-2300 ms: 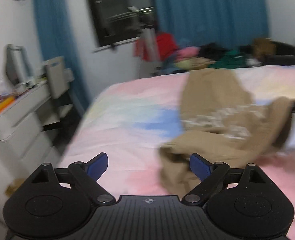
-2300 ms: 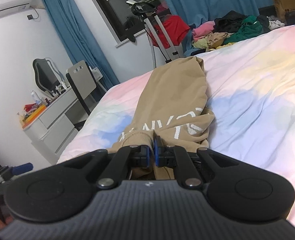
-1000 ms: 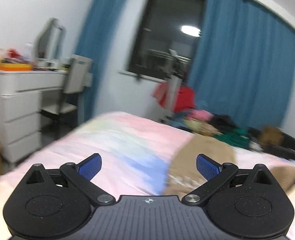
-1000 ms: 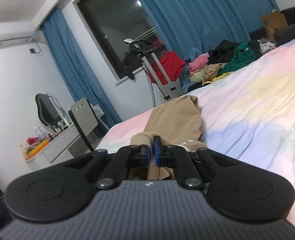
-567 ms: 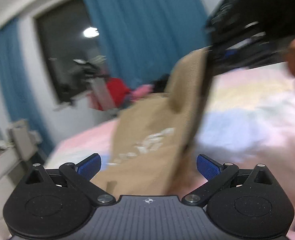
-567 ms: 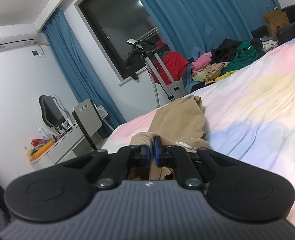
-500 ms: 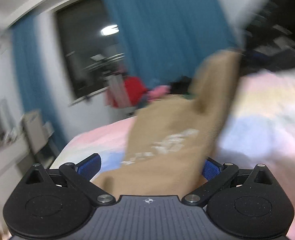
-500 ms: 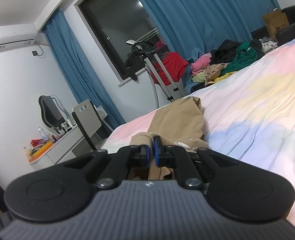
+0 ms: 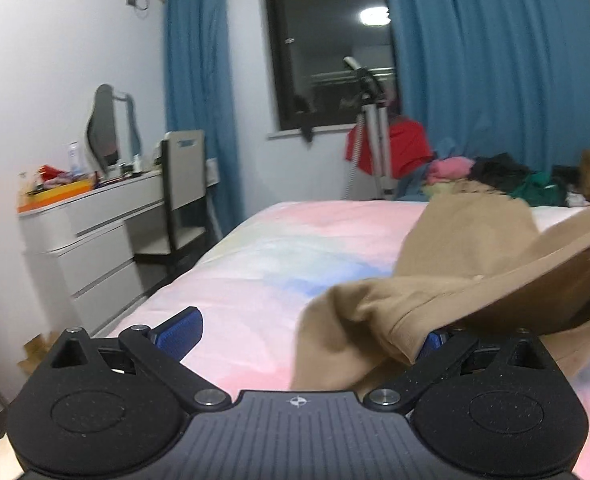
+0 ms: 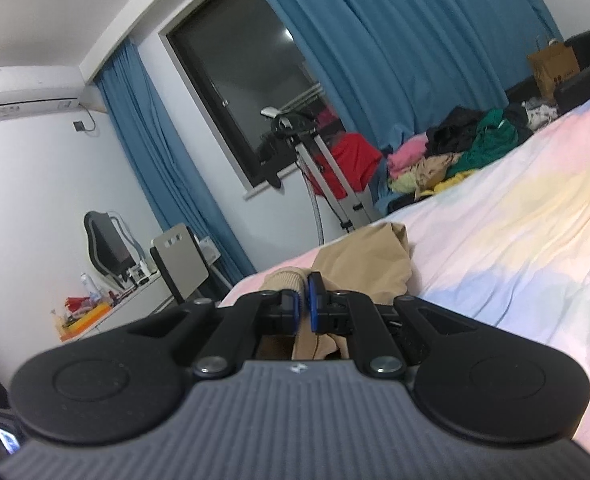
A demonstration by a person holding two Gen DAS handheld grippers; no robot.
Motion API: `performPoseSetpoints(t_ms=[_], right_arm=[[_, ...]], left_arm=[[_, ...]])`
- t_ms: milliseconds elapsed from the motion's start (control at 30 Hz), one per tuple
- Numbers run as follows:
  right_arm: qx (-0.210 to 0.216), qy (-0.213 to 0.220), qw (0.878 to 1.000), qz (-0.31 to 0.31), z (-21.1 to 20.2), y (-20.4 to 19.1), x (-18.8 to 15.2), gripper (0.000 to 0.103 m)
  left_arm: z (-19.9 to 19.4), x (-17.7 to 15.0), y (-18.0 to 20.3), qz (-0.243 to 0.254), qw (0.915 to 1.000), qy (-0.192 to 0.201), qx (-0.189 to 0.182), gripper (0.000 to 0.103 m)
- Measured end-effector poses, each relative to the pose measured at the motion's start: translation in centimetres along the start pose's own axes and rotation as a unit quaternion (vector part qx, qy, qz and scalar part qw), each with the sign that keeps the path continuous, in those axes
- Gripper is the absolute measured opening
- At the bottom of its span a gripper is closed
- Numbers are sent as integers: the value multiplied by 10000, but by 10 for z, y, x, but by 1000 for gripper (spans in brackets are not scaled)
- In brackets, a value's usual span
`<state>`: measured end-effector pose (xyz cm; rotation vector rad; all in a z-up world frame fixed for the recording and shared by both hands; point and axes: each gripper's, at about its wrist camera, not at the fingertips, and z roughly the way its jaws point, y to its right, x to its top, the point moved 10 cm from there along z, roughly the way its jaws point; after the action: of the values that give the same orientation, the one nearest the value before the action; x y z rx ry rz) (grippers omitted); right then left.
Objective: Fold clothes
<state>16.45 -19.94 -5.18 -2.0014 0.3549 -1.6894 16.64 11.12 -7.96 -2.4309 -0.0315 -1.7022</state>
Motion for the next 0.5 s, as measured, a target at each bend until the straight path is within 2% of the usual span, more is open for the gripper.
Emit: performPoseSetpoints(t_ms=[33, 133, 233, 300, 400, 500], right_arm=[[-13, 24, 10000, 3, 0, 1, 1, 8], [-95, -3, 10000, 20, 1, 3, 1, 8], [-194, -140, 9997, 13, 5, 7, -4, 8], [-153, -133, 9998, 32, 5, 6, -3, 8], [-17, -2, 10000, -31, 2, 0, 0, 8], [51, 53, 9999, -123, 0, -5, 0, 8]], left_arm=[[0, 1, -6, -88, 9999, -22, 74, 103], [2, 20, -26, -515, 9984, 241, -25, 103], [-12, 34, -38, -963, 9938, 432, -344, 103], [-11, 34, -41, -1102, 9923, 366, -436, 103], [5, 25, -35, -948, 9948, -7, -377, 103], [16, 20, -39, -783, 9969, -86, -94, 103]])
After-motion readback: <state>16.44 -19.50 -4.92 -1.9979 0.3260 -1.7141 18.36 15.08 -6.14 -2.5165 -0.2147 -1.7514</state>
